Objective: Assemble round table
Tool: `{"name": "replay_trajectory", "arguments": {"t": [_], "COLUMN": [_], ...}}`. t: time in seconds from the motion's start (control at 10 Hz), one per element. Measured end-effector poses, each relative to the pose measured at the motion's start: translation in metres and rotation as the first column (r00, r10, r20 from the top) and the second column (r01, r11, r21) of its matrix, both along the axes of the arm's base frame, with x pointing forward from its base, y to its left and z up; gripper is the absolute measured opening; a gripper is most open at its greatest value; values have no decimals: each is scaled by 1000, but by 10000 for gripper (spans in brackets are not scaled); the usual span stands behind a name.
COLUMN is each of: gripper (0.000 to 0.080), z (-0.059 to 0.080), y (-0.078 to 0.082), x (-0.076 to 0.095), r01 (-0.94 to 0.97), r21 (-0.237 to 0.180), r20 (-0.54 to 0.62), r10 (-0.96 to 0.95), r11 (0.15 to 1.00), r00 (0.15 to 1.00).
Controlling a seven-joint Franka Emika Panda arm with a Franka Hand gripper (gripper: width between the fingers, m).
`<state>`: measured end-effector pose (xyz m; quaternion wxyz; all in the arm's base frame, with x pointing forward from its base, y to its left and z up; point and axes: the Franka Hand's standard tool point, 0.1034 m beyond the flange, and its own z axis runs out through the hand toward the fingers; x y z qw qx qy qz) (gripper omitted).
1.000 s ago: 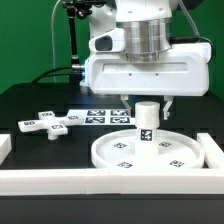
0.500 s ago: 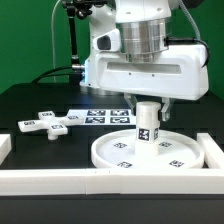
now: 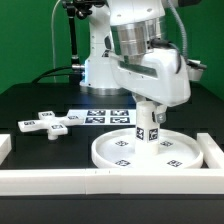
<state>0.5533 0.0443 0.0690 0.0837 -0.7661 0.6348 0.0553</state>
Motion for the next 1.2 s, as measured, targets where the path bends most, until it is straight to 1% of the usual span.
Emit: {"name": "replay_trajectory", "arguments": {"t": [0.2, 0.5, 0.6, 0.7, 0.8, 0.9, 1.0, 1.2], "gripper": [409, 409, 409, 523, 610, 638, 646, 646], "z": [0, 1, 1, 1, 1, 4, 3, 2], "y": [1, 2, 4, 4, 6, 10, 10, 10], "x": [2, 3, 3, 3, 2, 3, 4, 4], "r01": [137, 281, 300, 271, 212, 152, 171, 26], "r21": [32, 41, 47, 47, 39, 23, 32, 32], "r20": [-8, -34, -39, -33, -36, -41, -37, -5], "r10": [-137, -279, -298, -269, -211, -151, -170, -26], "r11": [990, 959, 953, 962, 976, 988, 985, 999], "r00": [991, 960, 954, 963, 977, 988, 985, 1000]}}
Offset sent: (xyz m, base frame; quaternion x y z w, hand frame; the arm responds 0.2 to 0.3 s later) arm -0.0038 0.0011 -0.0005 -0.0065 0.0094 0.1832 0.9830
